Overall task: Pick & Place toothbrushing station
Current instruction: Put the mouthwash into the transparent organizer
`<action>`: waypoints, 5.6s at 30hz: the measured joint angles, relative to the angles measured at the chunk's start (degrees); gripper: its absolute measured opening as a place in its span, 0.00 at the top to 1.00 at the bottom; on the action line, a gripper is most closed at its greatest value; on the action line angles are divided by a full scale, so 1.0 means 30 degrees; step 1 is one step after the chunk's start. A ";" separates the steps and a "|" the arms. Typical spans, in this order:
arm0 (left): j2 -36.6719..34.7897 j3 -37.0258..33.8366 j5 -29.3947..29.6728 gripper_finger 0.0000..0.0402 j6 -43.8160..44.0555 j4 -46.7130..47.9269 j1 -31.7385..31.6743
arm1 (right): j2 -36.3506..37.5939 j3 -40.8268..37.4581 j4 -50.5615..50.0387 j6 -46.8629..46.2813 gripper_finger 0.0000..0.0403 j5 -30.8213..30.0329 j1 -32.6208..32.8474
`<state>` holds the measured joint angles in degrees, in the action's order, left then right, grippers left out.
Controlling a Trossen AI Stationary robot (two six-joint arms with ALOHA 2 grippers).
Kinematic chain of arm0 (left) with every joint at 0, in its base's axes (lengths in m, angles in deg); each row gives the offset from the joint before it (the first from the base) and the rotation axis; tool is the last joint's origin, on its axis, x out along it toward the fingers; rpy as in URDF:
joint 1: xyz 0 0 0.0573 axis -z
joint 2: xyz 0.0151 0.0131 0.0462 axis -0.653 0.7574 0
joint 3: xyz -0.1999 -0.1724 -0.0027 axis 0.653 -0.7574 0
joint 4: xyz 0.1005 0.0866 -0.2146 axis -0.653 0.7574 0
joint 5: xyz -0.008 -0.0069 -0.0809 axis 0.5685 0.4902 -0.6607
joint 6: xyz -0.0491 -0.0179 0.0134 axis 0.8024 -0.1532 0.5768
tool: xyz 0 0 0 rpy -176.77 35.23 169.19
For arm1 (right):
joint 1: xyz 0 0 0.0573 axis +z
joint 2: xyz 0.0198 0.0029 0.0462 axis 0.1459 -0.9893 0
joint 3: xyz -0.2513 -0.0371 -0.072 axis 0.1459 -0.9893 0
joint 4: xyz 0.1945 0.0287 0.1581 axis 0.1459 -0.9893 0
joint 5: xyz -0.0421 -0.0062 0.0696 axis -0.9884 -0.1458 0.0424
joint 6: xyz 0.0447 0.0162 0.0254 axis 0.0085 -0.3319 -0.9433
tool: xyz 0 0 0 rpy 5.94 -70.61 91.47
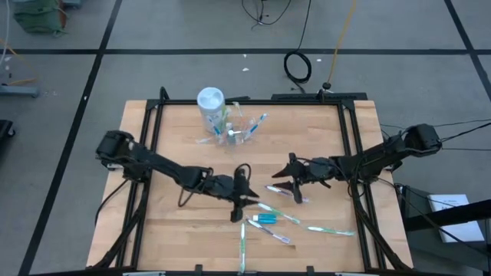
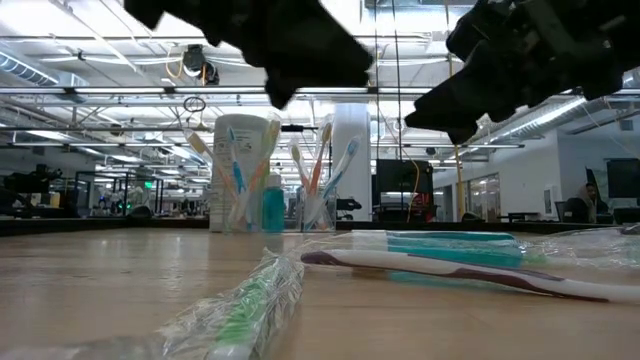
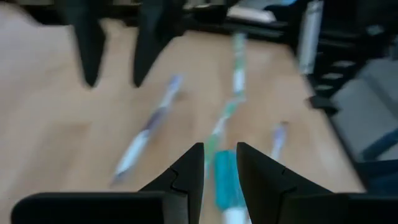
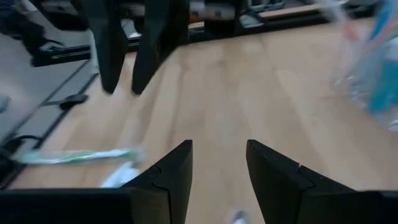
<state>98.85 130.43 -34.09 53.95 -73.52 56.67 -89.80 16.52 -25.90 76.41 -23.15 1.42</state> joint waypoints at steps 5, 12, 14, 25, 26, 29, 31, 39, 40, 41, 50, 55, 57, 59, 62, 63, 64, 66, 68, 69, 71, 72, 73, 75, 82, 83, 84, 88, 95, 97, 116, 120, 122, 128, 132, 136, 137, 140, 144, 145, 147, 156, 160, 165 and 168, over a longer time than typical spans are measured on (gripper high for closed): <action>0.2432 0.0022 -0.1811 0.76 0.0154 -0.3249 0.0087 | 0.0007 -0.0044 0.0049 -0.0171 0.65 0.0370 0.0929; 0.4651 0.0255 -0.1850 0.74 0.0189 -0.3771 0.0829 | 0.0007 -0.0030 0.0405 -0.0212 0.65 0.0358 0.1311; 0.5043 0.0255 -0.1553 0.71 0.0189 -0.3536 0.1151 | 0.0007 -0.0030 0.0518 -0.0211 0.65 0.0357 0.1311; 0.5306 0.0262 0.0266 0.52 0.0568 -0.1734 0.1639 | 0.0007 -0.0030 0.0642 -0.0207 0.65 0.0351 0.1311; 0.5306 0.0262 0.0291 0.52 0.0663 -0.1711 0.1613 | 0.0007 -0.0030 0.0625 -0.0205 0.65 0.0351 0.1311; 0.5306 0.0262 0.0300 0.54 0.0760 -0.1942 0.1549 | 0.0007 -0.0030 0.0585 -0.0205 0.65 0.0344 0.1311; 0.5298 0.0263 0.0305 0.56 0.0722 -0.2498 0.1473 | 0.0007 -0.0030 0.0591 -0.0183 0.65 0.0344 0.1311; 0.6074 0.0270 -0.0031 0.62 0.1841 -0.3571 0.1349 | 0.0007 -0.0030 0.0714 -0.0154 0.65 0.0336 0.1304; 0.6259 0.0270 -0.0124 0.63 0.1841 -0.3719 0.1465 | 0.0007 -0.0030 0.0679 -0.0146 0.65 0.0337 0.1304; 0.6466 0.0270 -0.0183 0.63 0.1890 -0.3800 0.1554 | 0.0007 -0.0030 0.0588 -0.0146 0.65 0.0340 0.1304; 0.6879 0.0277 0.0216 0.63 0.2266 -0.3260 0.2112 | 0.0007 -0.0030 0.0583 -0.0146 0.65 0.0336 0.1304; 0.6879 0.0284 0.0551 0.65 0.1557 -0.3316 0.2073 | 0.0007 -0.0030 0.0583 -0.0141 0.65 0.0339 0.1304; 0.6879 0.0277 0.0538 0.69 0.1143 -0.3303 0.1996 | 0.0007 -0.0030 0.0583 -0.0146 0.65 0.0336 0.1304; 0.6879 0.0277 0.0425 0.73 0.1063 -0.3331 0.1914 | 0.0007 -0.0030 0.0583 -0.0146 0.65 0.0336 0.1304; 0.6872 0.0277 0.0271 0.77 0.1290 -0.3389 0.1736 | 0.0007 -0.0030 0.0583 -0.0146 0.65 0.0336 0.1304; 0.6872 0.0277 0.0252 0.78 0.1288 -0.3411 0.1667 | 0.0007 -0.0030 0.0576 -0.0142 0.65 0.0336 0.1304; 0.6869 0.0277 0.0248 0.78 0.1259 -0.3450 0.1615 | 0.0007 -0.0030 0.0580 -0.0146 0.65 0.0339 0.1304; 0.6657 0.0265 0.0384 0.76 0.0977 -0.3277 0.1572 | 0.0007 -0.0030 0.0582 -0.0145 0.65 0.0336 0.1304; 0.6224 0.0234 0.0654 0.75 0.0391 -0.3055 0.1537 | 0.0007 -0.0030 0.0561 -0.0143 0.65 0.0337 0.1304; 0.5849 0.0231 0.0762 0.75 0.0023 -0.2741 0.1525 | 0.0007 -0.0030 0.0536 -0.0140 0.65 0.0338 0.1304; 0.4925 0.0236 0.0852 0.75 -0.0772 -0.2408 0.1486 | 0.0007 -0.0030 0.0502 -0.0139 0.65 0.0336 0.1301; 0.4422 0.0240 0.0879 0.76 -0.1057 -0.1962 0.1430 | 0.0007 -0.0030 0.0449 -0.0139 0.65 0.0336 0.1299; 0.3929 0.0240 0.1004 0.76 -0.1286 -0.1568 0.1403 | 0.0007 -0.0030 0.0430 -0.0139 0.65 0.0336 0.1302; 0.2958 0.0240 0.1771 0.77 -0.1815 -0.0395 0.1333 | 0.0007 -0.0030 0.0416 -0.0132 0.65 0.0344 0.1267; -0.0650 0.0262 0.5766 0.77 -0.3512 0.2977 0.1304 | 0.0036 0.0007 0.0583 -0.0108 0.65 0.0184 0.1238; -0.1028 0.0268 0.6126 0.77 -0.3568 0.3394 0.1304 | 0.0036 0.0007 0.0517 -0.0052 0.65 0.0261 0.1238; -0.1373 0.0414 0.6690 0.77 -0.3796 0.3989 0.1289 | 0.0023 -0.0007 0.0384 0.0045 0.65 0.0358 0.1244; -0.1850 0.2236 0.8829 0.77 -0.5052 0.8713 0.1070 | 0.0015 -0.0023 0.0423 0.0480 0.65 0.0340 0.1238; -0.1674 0.5712 1.0796 0.77 -0.5217 1.8064 -0.0866 | 0.0015 -0.0023 0.0401 0.0485 0.65 0.0336 0.1246; -0.1665 0.5897 1.1191 0.77 -0.5427 1.9039 -0.1530 | 0.0015 -0.0023 0.0328 0.0480 0.65 0.0336 0.1246; -0.0796 0.5931 1.4687 0.77 -2.1369 1.9661 -0.5520 | 0.0015 -0.0030 0.0006 0.0451 0.65 0.0329 0.1246; -0.0734 0.5931 1.4342 0.77 -2.4652 1.8828 -0.5832 | 0.0015 -0.0030 0.0000 0.0458 0.65 0.0329 0.1246; -0.0682 0.5931 1.4064 0.77 -2.5988 1.8339 -0.5955 | 0.0015 -0.0030 -0.0012 0.0460 0.65 0.0329 0.1246; 0.0062 0.5931 1.4294 0.77 -2.9581 1.8276 -0.6372 | 0.0015 -0.0030 -0.0007 0.0509 0.65 0.0329 0.1246; 0.1037 0.5931 1.4359 0.77 -3.2154 1.7938 -0.6390 | 0.0015 -0.0030 -0.0094 0.0509 0.65 0.0332 0.1246; 0.1527 0.5931 1.4482 0.77 -3.2844 1.7769 -0.6404 | 0.0015 -0.0030 -0.0138 0.0509 0.65 0.0333 0.1246; 0.1639 0.5931 1.4468 0.77 -3.3016 1.7674 -0.6418 | 0.0015 -0.0030 -0.0145 0.0516 0.65 0.0329 0.1246; 0.1799 0.5945 1.4465 0.77 -3.3753 1.7638 -0.6487 | 0.0015 -0.0030 -0.0153 0.0855 0.65 0.0329 0.1246; 0.1759 0.5945 1.4400 0.77 -3.5075 1.7636 -0.6595 | 0.0015 -0.0030 -0.0236 0.0939 0.65 0.0329 0.1246; 0.1702 0.5945 1.4319 0.77 -3.5343 1.7621 -0.6601 | 0.0015 -0.0030 -0.0263 0.0939 0.65 0.0329 0.1246; 0.1655 0.5935 1.3579 0.77 -3.5982 1.7509 -0.6610 | 0.0015 -0.0030 -0.0315 0.0945 0.65 0.0329 0.1246; 0.1539 0.5909 1.1693 0.77 -3.6871 1.7251 -0.7227 | 0.0015 -0.0030 -0.0464 0.1443 0.65 0.0329 0.1246; 0.1539 0.5909 1.1258 0.75 -3.7201 1.7165 -0.7741 | 0.0015 -0.0030 -0.0466 0.1449 0.65 0.0329 0.1246; 0.1539 0.5909 1.0745 0.66 -3.8228 1.7038 -0.8253 | 0.0015 -0.0030 -0.0466 0.1456 0.65 0.0329 0.1246; 0.1539 0.5909 1.0753 0.60 -3.8058 1.6771 -0.8453 | 0.0015 -0.0030 -0.0466 0.1457 0.65 0.0329 0.1246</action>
<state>103.46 148.16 -1.83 -60.22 -23.21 31.31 -89.76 16.43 -27.30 80.78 -22.16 5.15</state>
